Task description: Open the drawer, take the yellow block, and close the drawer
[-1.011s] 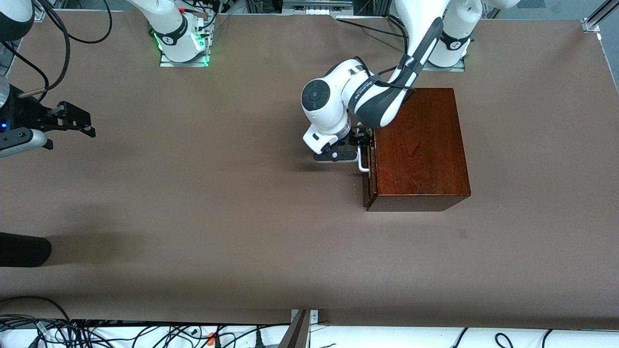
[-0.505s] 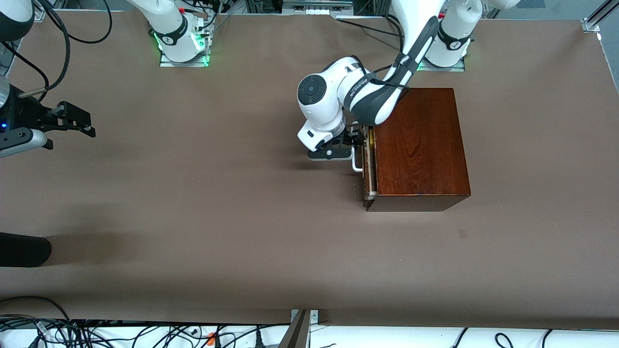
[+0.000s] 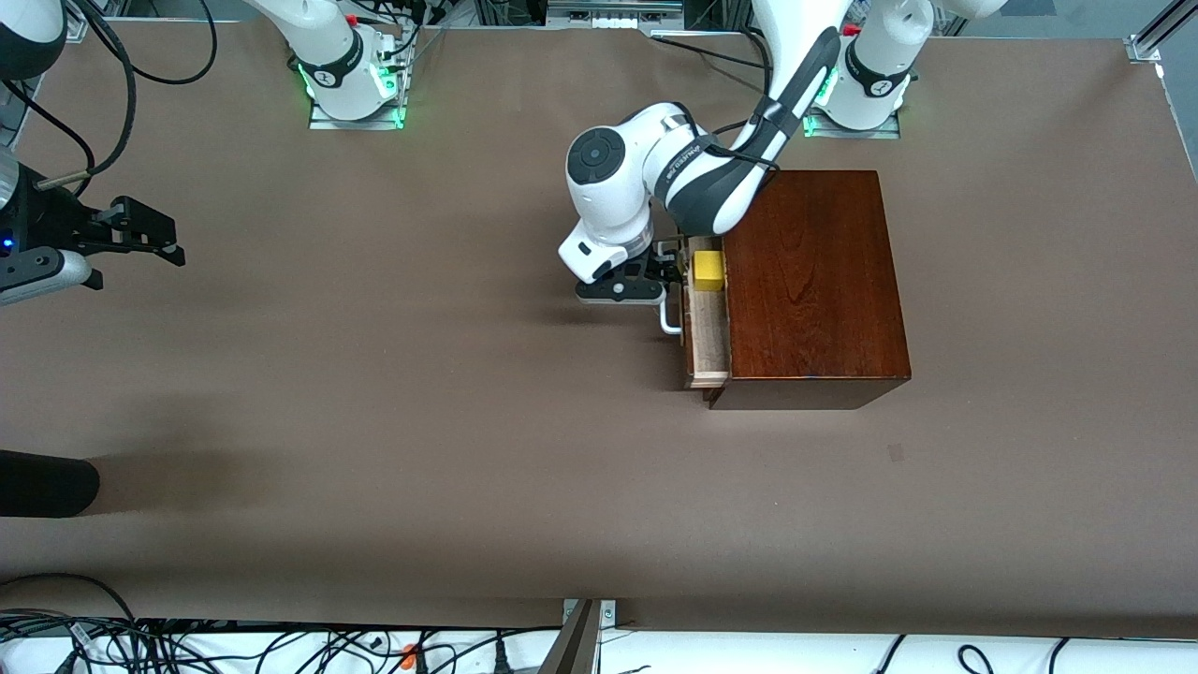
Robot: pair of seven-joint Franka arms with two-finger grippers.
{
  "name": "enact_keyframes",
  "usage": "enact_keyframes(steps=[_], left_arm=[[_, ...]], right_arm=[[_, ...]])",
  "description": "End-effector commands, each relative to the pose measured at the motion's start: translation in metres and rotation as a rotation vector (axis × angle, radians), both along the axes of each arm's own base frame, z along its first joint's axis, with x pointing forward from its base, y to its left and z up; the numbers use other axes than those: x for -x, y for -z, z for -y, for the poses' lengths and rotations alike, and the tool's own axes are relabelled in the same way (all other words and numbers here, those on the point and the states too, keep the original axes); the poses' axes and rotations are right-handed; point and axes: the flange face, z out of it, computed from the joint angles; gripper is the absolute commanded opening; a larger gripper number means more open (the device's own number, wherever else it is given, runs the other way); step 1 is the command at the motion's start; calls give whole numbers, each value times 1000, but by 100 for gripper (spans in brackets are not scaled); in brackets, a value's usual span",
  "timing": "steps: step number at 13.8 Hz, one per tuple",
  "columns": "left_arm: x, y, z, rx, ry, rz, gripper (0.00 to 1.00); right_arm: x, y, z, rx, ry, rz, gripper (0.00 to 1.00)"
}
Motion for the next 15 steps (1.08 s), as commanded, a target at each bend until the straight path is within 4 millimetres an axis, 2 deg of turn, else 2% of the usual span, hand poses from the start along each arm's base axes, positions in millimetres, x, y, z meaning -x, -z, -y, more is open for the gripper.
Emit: enact_keyframes(steps=[1, 9, 12, 14, 15], left_arm=[[4, -6, 18, 51, -18, -11, 100], [-1, -22, 20, 83, -13, 7, 100], [-2, -60, 8, 66, -27, 3, 100], [-1, -97, 3, 61, -58, -34, 100], [-7, -119, -7, 55, -78, -52, 100]], right_arm=[[2, -4, -2, 1, -17, 2, 100], [5, 1, 6, -9, 0, -28, 100], [1, -1, -7, -30, -18, 0, 100], [-3, 1, -35, -34, -60, 25, 100], [-5, 5, -52, -37, -87, 23, 100]])
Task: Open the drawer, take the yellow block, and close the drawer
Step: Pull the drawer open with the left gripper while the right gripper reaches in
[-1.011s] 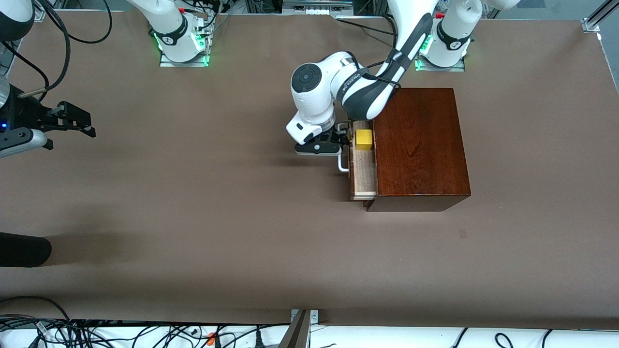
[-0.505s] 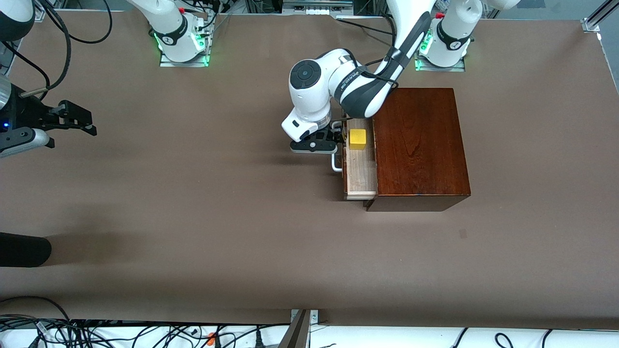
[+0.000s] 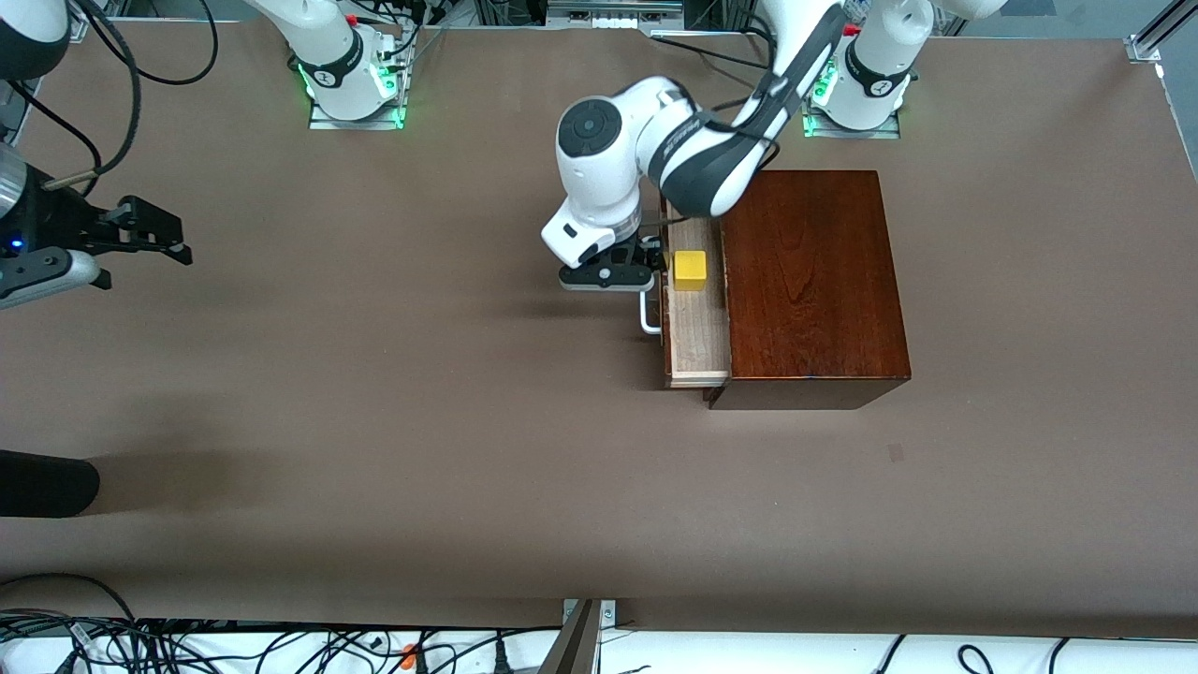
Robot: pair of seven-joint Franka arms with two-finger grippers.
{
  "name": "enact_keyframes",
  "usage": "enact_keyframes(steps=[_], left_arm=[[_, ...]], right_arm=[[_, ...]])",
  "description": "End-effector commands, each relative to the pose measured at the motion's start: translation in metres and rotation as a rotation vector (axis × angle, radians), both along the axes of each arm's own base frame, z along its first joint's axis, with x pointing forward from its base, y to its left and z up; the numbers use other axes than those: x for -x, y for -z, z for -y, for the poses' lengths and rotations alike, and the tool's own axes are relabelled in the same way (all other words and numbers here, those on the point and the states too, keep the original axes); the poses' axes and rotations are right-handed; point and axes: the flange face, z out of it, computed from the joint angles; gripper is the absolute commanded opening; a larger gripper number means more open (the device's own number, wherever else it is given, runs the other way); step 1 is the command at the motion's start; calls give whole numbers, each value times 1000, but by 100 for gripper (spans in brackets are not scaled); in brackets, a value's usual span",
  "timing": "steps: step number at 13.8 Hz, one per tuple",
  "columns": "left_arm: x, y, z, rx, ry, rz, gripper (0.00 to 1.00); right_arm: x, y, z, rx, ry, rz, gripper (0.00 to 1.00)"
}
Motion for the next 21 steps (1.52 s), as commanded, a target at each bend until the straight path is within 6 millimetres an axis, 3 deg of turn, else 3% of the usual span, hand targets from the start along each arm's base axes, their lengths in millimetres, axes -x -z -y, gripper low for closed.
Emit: enact_keyframes(steps=[1, 2, 5, 7, 9, 12, 14, 15, 17, 18, 19, 20, 21], left_arm=[[-10, -65, -28, -7, -30, -60, 100], [-18, -86, -47, 0, -21, -93, 100], [-52, -137, -132, 24, -46, -146, 100], [-68, -156, -177, 28, -55, -154, 100], [-82, -172, -224, 38, -22, -170, 100], [-88, -197, -286, 48, 42, -197, 100], [-90, -215, -330, 63, 91, -206, 100], [-89, -224, -349, 66, 102, -204, 100], [-92, -234, -395, 82, 91, -204, 100], [-88, -246, -409, 80, 107, -185, 100], [-88, -248, -424, 89, 89, -184, 100], [-88, -253, -452, 93, 54, -169, 100], [-82, -257, -463, 93, 37, -156, 100]], right_arm=[[0, 4, -48, -22, -74, 11, 100], [3, 5, -69, -27, -104, 10, 100], [11, 13, -139, -45, -229, 19, 100], [23, 13, -192, -48, -331, 58, 100], [41, 24, -252, -5, -446, 76, 100], [65, 65, -346, 4, -614, 64, 100], [86, 93, -425, -2, -771, 134, 100], [93, 109, -454, 26, -842, 171, 100], [100, 134, -490, 33, -938, 198, 100], [98, 139, -497, 25, -946, 212, 100], [99, 139, -502, 17, -954, 217, 100], [102, 136, -510, 9, -977, 226, 100], [105, 138, -519, 0, -1014, 230, 100]])
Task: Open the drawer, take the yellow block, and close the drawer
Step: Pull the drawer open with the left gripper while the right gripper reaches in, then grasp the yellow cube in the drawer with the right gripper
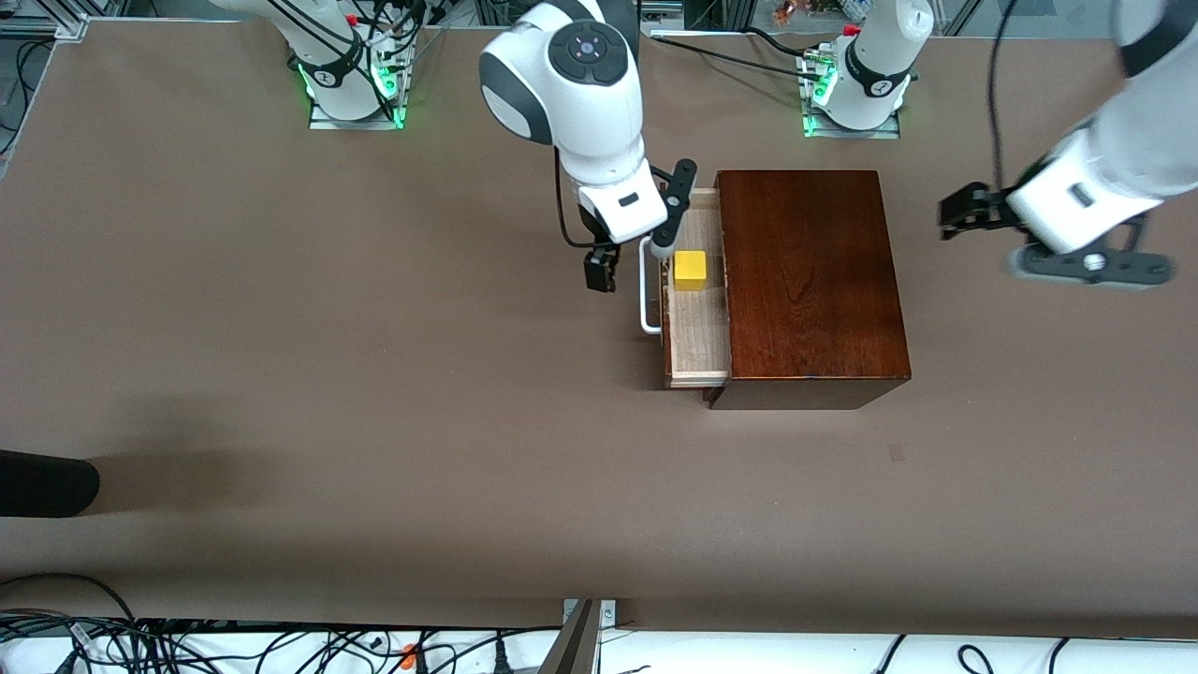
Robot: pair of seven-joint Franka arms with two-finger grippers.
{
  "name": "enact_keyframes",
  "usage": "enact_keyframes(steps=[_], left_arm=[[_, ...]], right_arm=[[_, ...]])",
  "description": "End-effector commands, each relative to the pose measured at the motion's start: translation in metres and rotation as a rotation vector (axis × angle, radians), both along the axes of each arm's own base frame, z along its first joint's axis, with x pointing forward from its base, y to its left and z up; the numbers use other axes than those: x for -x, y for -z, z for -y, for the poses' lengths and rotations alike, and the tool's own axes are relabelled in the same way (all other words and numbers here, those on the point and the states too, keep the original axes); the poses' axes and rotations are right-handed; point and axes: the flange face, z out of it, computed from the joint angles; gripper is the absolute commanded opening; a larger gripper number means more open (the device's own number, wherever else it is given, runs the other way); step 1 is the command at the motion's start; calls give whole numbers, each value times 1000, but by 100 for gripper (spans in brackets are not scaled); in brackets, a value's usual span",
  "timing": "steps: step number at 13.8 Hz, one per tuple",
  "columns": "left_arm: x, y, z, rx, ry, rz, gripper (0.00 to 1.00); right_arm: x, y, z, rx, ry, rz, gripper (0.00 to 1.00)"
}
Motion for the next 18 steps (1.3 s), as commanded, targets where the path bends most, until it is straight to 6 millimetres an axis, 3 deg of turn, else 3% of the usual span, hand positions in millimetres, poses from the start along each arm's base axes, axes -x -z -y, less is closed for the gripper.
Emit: enact_keyframes(steps=[1, 4, 7, 12, 18], left_arm=[[17, -12, -26, 17, -15, 40, 100], [42, 0, -45, 27, -48, 80, 100], [51, -3, -46, 22, -46, 122, 100], [48, -2, -45, 17, -43, 116, 100], [46, -4, -41, 16, -38, 118, 100]], right_arm=[[4, -12, -23, -29, -90, 19, 100], [24, 12, -60, -66, -170, 23, 100], [40, 37, -87, -106, -215, 54, 100], [49, 81, -99, -80, -275, 14, 100], [52, 109, -101, -52, -280, -15, 100]])
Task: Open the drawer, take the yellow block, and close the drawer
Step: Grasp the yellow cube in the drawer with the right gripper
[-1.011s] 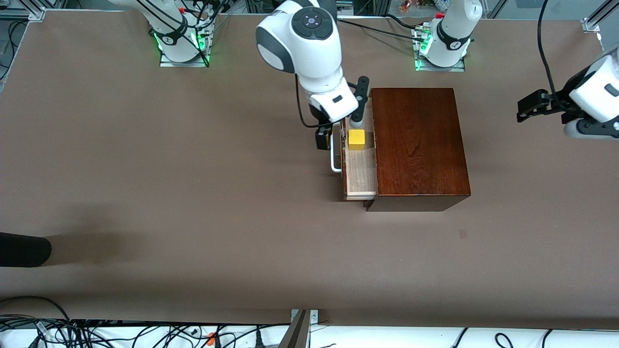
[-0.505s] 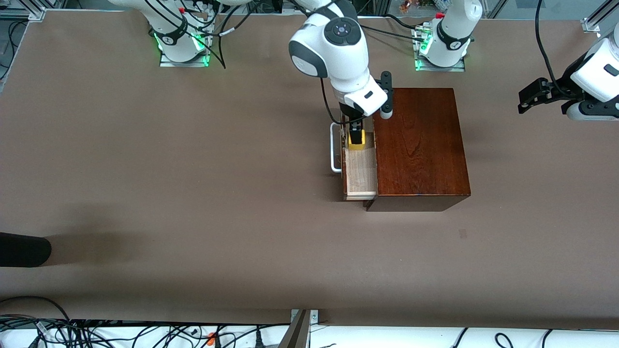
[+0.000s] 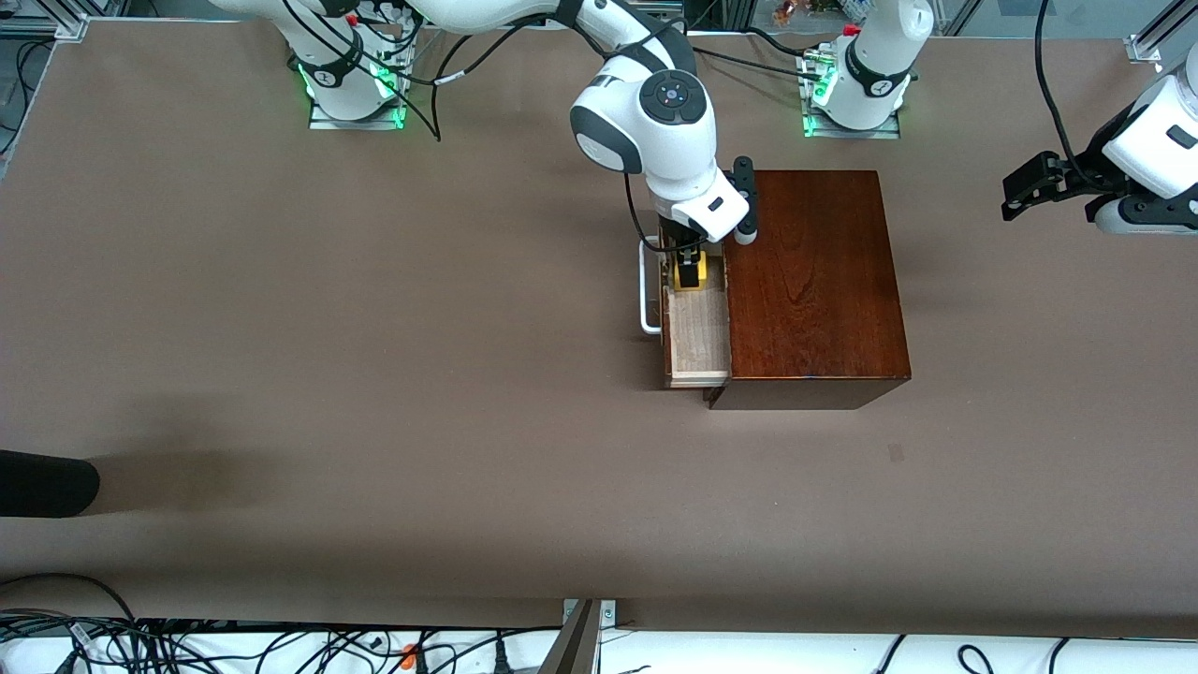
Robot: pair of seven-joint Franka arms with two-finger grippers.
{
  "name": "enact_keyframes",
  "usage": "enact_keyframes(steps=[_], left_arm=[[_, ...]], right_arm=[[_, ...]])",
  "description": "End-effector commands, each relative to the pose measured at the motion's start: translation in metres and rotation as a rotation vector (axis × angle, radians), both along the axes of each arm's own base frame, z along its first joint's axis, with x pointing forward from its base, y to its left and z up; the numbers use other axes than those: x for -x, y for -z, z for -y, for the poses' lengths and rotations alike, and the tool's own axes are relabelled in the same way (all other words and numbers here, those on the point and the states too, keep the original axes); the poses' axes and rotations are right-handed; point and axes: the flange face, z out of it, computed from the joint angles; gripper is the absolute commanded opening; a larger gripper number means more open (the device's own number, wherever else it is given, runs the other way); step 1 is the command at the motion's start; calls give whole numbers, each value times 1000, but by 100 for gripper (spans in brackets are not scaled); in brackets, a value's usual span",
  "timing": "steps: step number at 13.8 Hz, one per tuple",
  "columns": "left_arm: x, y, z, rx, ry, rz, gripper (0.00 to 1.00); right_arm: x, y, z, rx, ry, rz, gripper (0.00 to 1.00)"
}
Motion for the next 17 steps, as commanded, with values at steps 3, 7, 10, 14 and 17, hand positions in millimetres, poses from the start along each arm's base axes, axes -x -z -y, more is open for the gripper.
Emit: enact_keyframes(steps=[3, 7, 10, 14, 17], left_arm=[[3, -4, 3, 10, 19, 7, 100], [4, -4, 3, 10, 18, 1, 100], [4, -3, 3, 10, 18, -1, 100], [5, -6, 3, 10, 17, -4, 100], [6, -6, 3, 10, 18, -10, 100]], right_arm=[[-2, 14, -7, -5, -13, 0, 100], [-2, 21, -9, -12, -6, 1, 78], [-2, 17, -8, -8, -7, 1, 18], [2, -15, -5, 22, -11, -23, 0], [-4, -91, 3, -22, 59, -40, 0]])
